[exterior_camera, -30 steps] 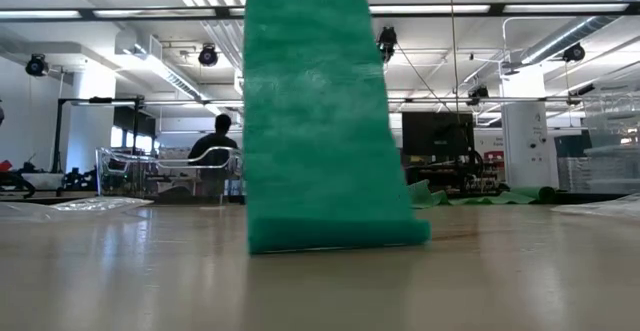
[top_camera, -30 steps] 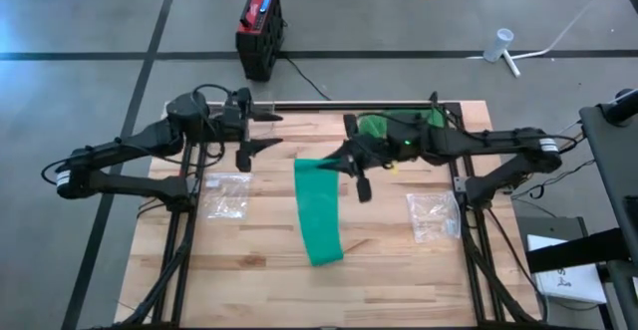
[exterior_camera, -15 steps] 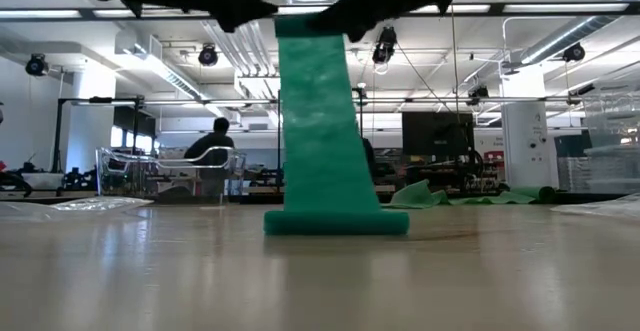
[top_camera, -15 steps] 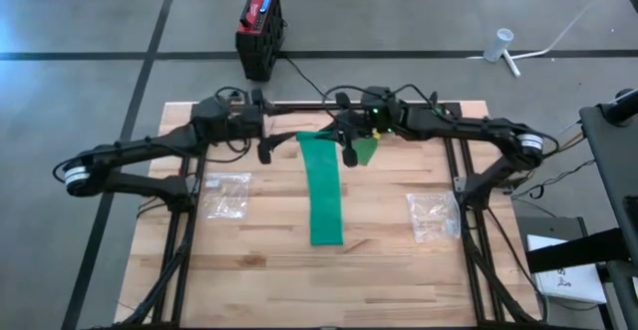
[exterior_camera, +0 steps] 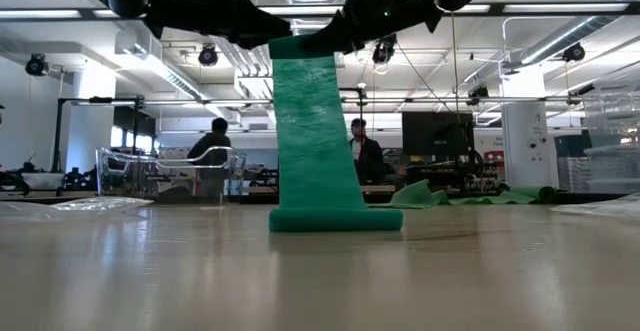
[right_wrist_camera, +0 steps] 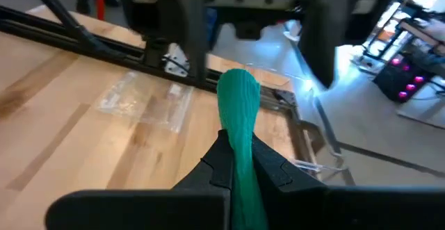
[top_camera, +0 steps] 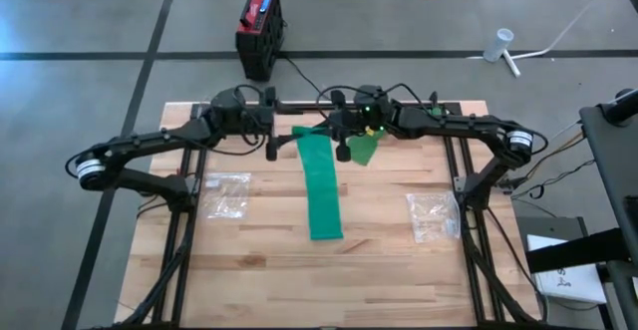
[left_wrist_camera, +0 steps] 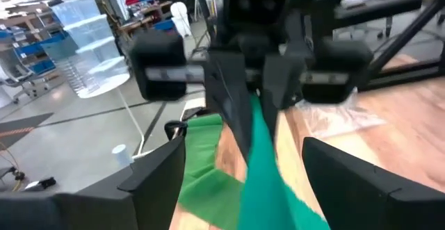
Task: Roll bandage
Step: Roll the blue bandage
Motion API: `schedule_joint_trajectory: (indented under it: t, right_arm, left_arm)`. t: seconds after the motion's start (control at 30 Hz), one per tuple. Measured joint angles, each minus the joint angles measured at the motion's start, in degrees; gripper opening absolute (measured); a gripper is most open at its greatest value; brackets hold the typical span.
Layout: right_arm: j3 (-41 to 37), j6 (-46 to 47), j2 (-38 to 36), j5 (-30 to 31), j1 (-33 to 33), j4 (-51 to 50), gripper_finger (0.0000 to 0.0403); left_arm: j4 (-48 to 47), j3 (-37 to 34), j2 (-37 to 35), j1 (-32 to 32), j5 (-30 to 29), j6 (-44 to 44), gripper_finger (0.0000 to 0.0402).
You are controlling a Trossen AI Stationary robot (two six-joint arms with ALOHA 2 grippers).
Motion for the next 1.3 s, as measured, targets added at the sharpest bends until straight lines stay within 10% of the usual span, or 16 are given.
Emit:
schedule_joint_trajectory:
  t: [0.33,0.63,0.87,1.3]
  right_arm:
    - [0.0,0.4,-0.3,1.5,-0.4,0.1,0.0008]
    - [0.0,1.1,-0.2,1.5,-0.4,0.4,0.0009]
    - [0.2,4.5,-0.7,1.6,-0.4,0.2,0.0026]
    - [-3.3,26.5,-5.4,-4.3,-1.8,10.9,0.0214]
  left_arm:
    - [-0.1,0.0,3.2,0.1,-0.6,4.0,0.0204]
    - [-0.5,0.0,3.5,0.2,-2.6,4.6,0.0018]
    - [-1.5,0.0,2.2,0.4,-3.0,5.7,0.0023]
    - [-1.7,0.0,0.7,0.4,-7.6,17.5,0.0006]
